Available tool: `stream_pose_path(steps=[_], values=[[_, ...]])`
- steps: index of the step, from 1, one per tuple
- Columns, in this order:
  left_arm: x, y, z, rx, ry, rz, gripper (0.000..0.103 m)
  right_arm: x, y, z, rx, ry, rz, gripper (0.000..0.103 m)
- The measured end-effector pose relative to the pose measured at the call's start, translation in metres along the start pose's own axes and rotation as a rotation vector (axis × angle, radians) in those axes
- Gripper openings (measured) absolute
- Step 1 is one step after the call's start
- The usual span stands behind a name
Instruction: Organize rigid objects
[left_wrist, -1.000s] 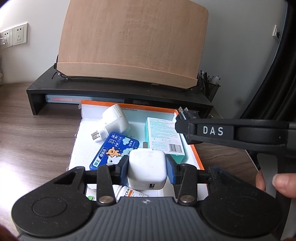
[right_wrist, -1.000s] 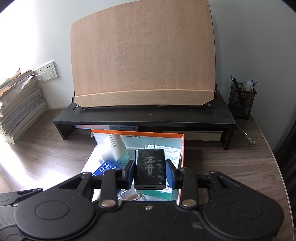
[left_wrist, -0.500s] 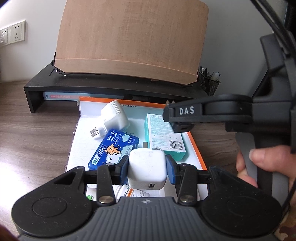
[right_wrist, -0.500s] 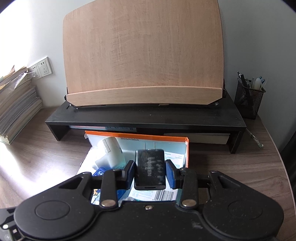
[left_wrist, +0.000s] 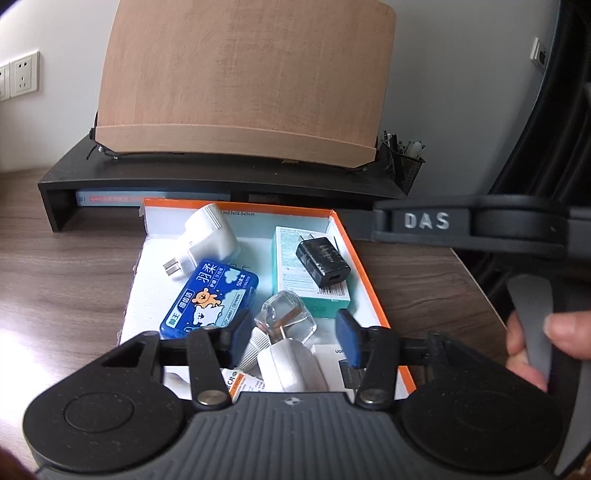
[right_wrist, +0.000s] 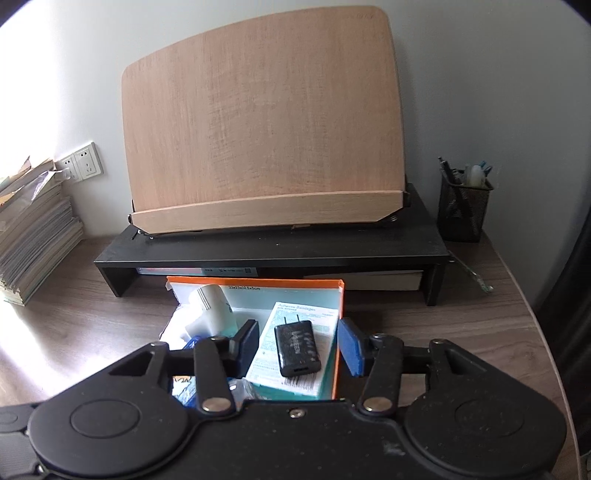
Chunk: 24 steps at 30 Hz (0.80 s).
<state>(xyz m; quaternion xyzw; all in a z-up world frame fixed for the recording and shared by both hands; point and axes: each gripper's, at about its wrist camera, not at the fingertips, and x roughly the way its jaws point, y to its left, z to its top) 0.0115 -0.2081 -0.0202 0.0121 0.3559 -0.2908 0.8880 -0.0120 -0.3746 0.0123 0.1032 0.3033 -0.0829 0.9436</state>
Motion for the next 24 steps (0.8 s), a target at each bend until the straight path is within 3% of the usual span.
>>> stream_pose_path(steps=[8, 24], values=[[-0.043, -0.001, -0.001, 0.034, -0.040, 0.024, 0.103, -0.065, 0.000, -0.022, 0.033, -0.029, -0.093, 0.082], [-0.107, 0.008, -0.047, 0.009, 0.061, 0.162, 0.103, -0.150, 0.025, -0.099, 0.077, 0.050, -0.124, 0.086]])
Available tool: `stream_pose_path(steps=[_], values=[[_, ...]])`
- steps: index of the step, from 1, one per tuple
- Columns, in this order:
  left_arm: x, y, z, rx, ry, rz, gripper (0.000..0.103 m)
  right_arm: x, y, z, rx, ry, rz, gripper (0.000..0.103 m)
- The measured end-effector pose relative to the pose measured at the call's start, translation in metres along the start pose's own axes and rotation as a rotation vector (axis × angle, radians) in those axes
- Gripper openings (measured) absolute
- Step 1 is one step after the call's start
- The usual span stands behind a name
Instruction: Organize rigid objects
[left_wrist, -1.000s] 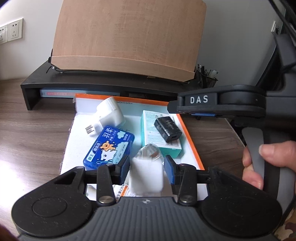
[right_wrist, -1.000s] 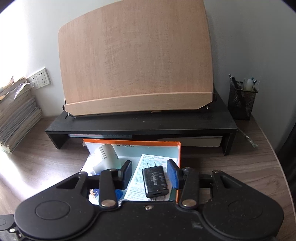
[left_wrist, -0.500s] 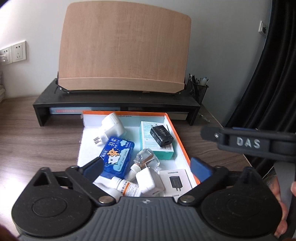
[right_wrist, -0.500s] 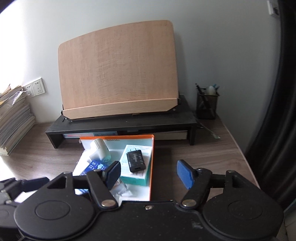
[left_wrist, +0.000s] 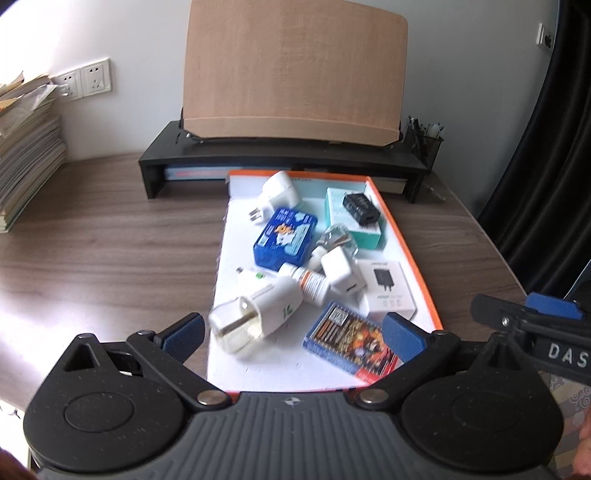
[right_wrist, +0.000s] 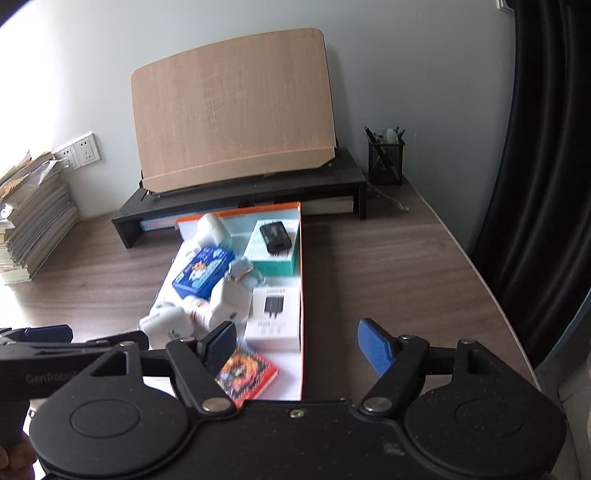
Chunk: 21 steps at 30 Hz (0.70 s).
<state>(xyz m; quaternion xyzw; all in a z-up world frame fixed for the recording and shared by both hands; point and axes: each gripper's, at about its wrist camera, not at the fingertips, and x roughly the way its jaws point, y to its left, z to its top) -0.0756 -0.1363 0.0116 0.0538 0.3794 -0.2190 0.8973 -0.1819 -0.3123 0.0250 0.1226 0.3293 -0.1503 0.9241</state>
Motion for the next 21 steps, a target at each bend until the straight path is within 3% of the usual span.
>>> stream_pose_path(steps=[21], values=[[-0.015, -0.013, -0.019, 0.016, 0.012, 0.015, 0.103, -0.026, 0.003, -0.021, -0.012, 0.011, 0.008, 0.087]])
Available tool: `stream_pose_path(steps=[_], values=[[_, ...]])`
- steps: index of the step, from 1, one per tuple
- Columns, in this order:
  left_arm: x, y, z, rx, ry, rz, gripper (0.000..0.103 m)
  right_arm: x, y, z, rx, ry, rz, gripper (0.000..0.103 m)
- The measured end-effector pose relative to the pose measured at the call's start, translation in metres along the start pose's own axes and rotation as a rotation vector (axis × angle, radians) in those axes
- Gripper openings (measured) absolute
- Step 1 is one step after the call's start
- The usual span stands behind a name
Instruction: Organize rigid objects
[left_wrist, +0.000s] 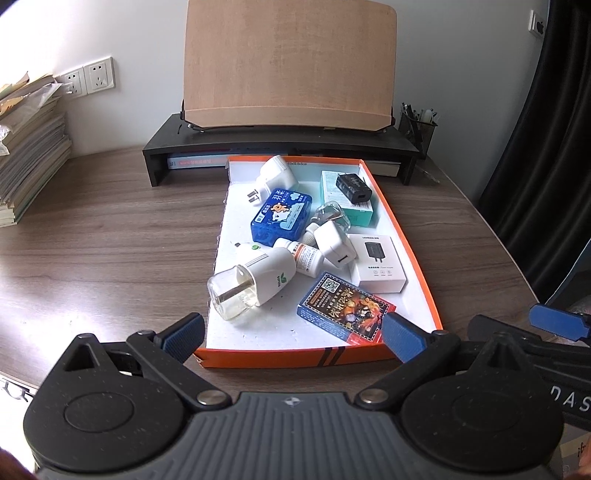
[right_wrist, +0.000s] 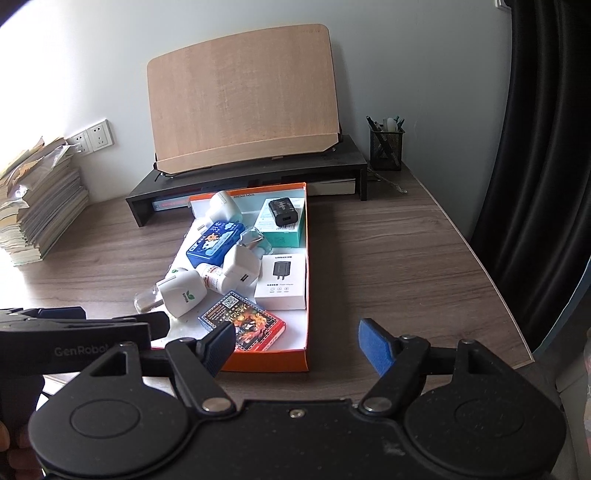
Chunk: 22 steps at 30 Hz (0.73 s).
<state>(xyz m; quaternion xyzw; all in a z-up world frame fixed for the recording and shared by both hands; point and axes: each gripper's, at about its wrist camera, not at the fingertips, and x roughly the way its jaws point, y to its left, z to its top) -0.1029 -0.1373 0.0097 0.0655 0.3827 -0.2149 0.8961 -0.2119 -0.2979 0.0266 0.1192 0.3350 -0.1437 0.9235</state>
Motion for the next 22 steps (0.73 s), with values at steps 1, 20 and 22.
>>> stream_pose_path(steps=[1, 20, 22], values=[[-0.0005, 0.0001, -0.0004, 0.000, -0.003, 0.001, 0.103, 0.0000, 0.0004, 0.0001, -0.002, 0.000, 0.001, 0.087], [0.0030, 0.0037, 0.0012, -0.012, 0.002, 0.010, 0.103, 0.0025, 0.0049, 0.0021, -0.019, 0.011, -0.006, 0.087], [0.0035, 0.0042, 0.0006, -0.009, 0.005, 0.003, 0.103, 0.0027, 0.0052, 0.0023, -0.019, 0.011, -0.007, 0.087]])
